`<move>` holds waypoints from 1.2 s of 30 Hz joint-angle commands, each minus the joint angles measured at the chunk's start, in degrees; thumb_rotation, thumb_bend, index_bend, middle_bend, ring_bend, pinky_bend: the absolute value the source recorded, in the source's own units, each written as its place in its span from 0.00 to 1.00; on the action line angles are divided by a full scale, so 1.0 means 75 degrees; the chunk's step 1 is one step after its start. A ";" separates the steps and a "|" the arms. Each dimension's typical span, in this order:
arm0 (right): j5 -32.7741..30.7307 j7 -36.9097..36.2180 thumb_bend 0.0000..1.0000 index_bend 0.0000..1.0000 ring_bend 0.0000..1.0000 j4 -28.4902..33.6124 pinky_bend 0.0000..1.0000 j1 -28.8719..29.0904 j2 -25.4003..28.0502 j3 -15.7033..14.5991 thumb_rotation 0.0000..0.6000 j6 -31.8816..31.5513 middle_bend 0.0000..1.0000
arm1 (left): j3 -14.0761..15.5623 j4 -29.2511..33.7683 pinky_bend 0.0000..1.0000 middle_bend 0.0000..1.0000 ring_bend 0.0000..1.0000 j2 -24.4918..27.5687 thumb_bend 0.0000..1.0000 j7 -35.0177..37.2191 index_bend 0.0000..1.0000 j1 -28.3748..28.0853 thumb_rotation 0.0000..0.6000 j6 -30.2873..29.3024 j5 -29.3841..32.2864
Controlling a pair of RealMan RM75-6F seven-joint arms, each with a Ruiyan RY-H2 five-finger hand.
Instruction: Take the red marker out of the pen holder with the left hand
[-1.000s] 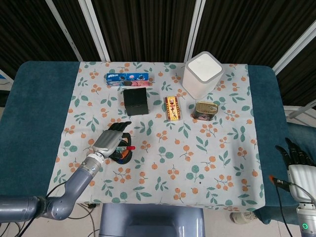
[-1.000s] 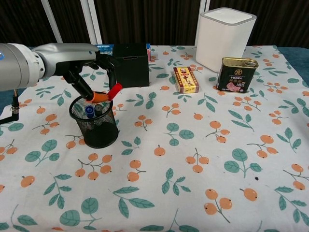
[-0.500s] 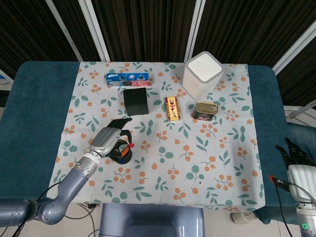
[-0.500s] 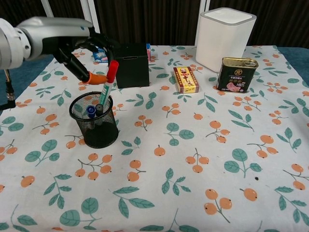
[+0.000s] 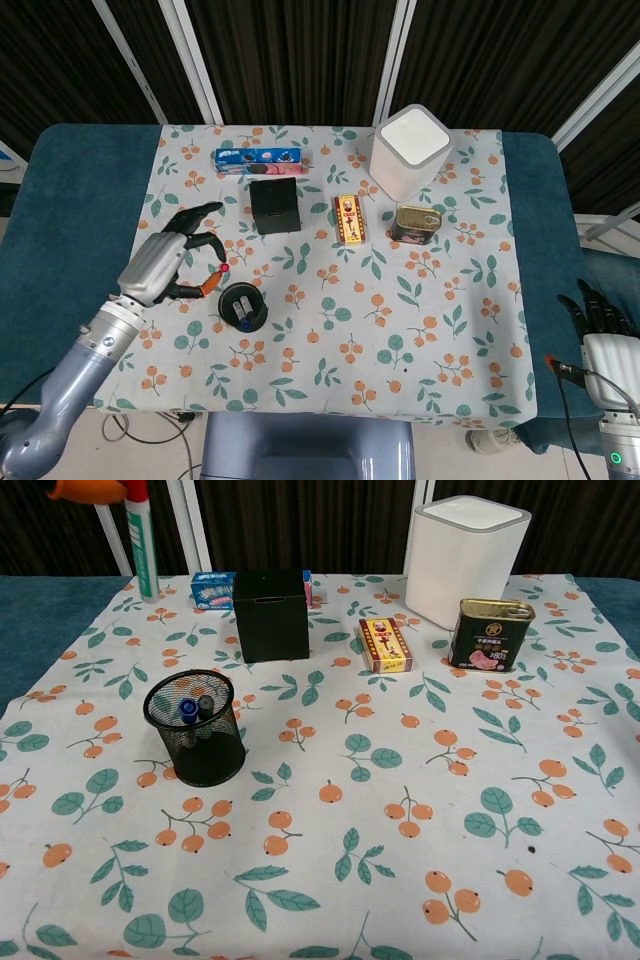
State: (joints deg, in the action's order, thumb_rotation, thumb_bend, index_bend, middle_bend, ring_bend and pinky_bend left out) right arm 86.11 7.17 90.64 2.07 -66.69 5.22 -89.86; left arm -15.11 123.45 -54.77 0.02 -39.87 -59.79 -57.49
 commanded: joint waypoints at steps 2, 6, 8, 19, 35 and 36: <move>-0.0010 0.0013 0.18 0.20 0.10 0.0003 0.19 -0.0001 -0.0008 0.0006 1.00 -0.0001 0.00 | 0.0081 -0.0695 0.00 0.05 0.00 0.0350 0.38 0.1161 0.55 0.0522 1.00 0.0364 -0.0583; -0.0002 0.0061 0.18 0.19 0.10 -0.0008 0.19 0.0006 -0.0014 0.0005 1.00 0.0004 0.00 | 0.0190 -0.1599 0.00 0.05 0.00 0.0055 0.38 0.1612 0.55 0.0491 1.00 0.0800 -0.0537; 0.0009 0.0083 0.18 0.19 0.10 -0.0015 0.19 0.0004 -0.0021 0.0010 1.00 -0.0015 0.00 | 0.0215 -0.2058 0.00 0.05 0.00 -0.0212 0.38 0.1703 0.55 0.0427 1.00 0.0942 -0.0495; 0.0005 0.0069 0.18 0.19 0.10 -0.0026 0.19 -0.0002 -0.0015 0.0017 1.00 -0.0023 0.00 | 0.0293 -0.3838 0.00 0.05 0.00 -0.1576 0.38 0.1669 0.55 -0.0059 1.00 0.1735 0.0096; -0.0002 0.0061 0.18 0.20 0.10 -0.0021 0.19 0.0001 -0.0007 0.0017 1.00 -0.0005 0.00 | 0.0466 -0.4853 0.00 0.05 0.00 -0.2831 0.38 0.0680 0.54 -0.0703 1.00 0.2265 0.0955; -0.0016 0.0050 0.18 0.20 0.10 -0.0017 0.19 -0.0002 -0.0004 0.0022 1.00 -0.0002 0.00 | 0.0473 -0.4890 0.00 0.05 0.00 -0.2892 0.38 0.0595 0.54 -0.0739 1.00 0.2268 0.1047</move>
State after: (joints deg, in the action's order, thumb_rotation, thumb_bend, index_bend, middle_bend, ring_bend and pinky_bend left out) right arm 86.01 7.57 90.50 2.06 -66.73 5.37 -89.88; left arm -11.90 87.59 -75.39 5.69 -44.67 -43.07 -50.89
